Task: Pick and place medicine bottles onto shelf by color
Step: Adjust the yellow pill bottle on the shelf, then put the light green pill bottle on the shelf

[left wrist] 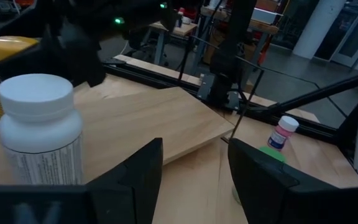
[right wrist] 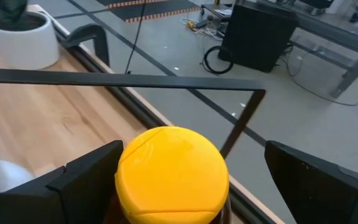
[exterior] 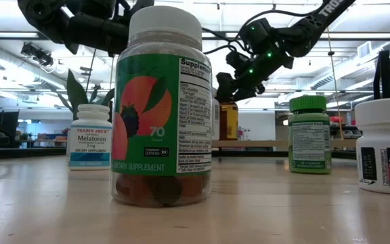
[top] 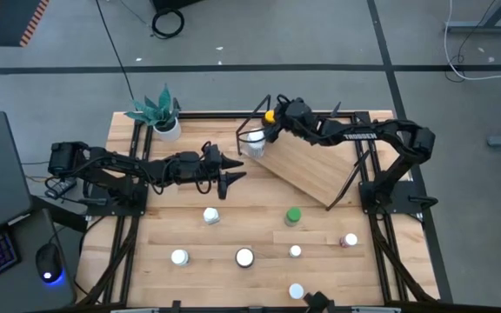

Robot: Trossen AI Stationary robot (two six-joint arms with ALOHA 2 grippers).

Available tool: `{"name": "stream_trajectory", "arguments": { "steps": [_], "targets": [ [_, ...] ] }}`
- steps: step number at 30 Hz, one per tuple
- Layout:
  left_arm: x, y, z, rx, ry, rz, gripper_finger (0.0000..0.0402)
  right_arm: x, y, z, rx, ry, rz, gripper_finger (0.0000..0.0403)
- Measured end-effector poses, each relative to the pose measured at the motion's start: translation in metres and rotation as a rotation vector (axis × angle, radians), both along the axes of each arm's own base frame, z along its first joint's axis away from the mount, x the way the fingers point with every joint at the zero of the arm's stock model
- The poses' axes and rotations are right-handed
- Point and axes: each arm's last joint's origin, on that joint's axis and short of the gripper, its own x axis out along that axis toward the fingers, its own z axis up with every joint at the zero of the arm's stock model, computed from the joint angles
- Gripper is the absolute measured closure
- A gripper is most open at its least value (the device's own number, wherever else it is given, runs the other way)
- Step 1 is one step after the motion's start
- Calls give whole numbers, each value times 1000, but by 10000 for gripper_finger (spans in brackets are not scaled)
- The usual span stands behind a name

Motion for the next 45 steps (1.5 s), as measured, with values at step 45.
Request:
{"name": "stream_trajectory", "arguments": {
  "steps": [45],
  "targets": [
    [-7,-3,1,37,72,-18,219,4,123,39,184,-25,274,3]
  ]
}}
